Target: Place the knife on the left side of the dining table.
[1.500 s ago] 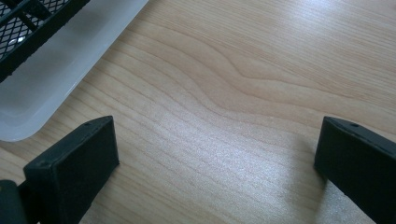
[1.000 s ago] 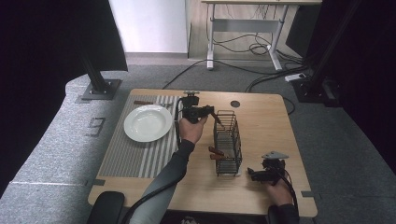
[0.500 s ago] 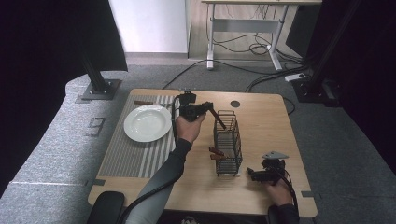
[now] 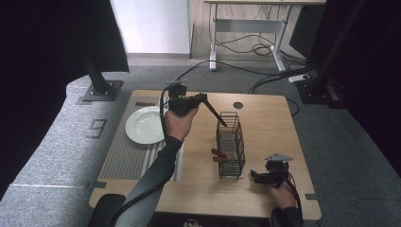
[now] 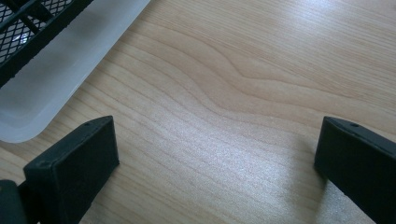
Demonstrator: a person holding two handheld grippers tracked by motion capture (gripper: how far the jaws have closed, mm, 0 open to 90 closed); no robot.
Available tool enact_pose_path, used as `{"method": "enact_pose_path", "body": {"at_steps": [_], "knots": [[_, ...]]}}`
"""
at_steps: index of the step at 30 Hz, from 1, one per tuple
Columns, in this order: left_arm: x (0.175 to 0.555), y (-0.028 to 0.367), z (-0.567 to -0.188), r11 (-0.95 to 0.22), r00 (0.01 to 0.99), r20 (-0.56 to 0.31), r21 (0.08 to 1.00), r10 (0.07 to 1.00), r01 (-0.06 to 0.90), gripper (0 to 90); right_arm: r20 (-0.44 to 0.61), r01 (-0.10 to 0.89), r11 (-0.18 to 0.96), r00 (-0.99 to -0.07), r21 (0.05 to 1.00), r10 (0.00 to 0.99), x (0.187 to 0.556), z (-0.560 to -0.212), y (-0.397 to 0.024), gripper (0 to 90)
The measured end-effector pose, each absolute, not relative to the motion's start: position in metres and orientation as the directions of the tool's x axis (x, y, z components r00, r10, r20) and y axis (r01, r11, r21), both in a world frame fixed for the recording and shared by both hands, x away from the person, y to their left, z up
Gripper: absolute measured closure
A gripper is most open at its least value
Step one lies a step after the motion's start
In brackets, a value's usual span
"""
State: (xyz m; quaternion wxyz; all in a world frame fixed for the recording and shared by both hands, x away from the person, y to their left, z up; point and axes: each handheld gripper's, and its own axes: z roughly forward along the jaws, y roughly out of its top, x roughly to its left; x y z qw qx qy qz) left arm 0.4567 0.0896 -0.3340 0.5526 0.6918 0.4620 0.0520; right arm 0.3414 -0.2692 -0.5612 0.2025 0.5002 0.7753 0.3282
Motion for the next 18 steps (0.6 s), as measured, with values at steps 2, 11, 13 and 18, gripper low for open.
{"method": "enact_pose_path", "body": {"at_steps": [2,11,13,18], "knots": [[0.455,0.092,-0.331,0.038,0.569,-0.435,0.816,0.698,0.576,80.2,0.015,0.642,0.284,-0.418,0.712,0.908,0.341,-0.561,-0.269,0.0],[0.441,0.132,-0.302,0.076,0.567,-0.423,0.842,0.707,0.534,80.2,0.013,0.642,0.286,-0.419,0.711,0.908,0.341,-0.561,-0.269,0.0],[0.438,0.142,-0.298,0.086,0.562,-0.42,0.847,0.713,0.524,80.2,0.015,0.643,0.285,-0.418,0.711,0.908,0.341,-0.561,-0.269,0.0],[0.431,0.161,-0.293,0.091,0.55,-0.4,0.859,0.733,0.504,80.2,0.013,0.642,0.286,-0.419,0.711,0.908,0.341,-0.561,-0.269,0.0]]}}
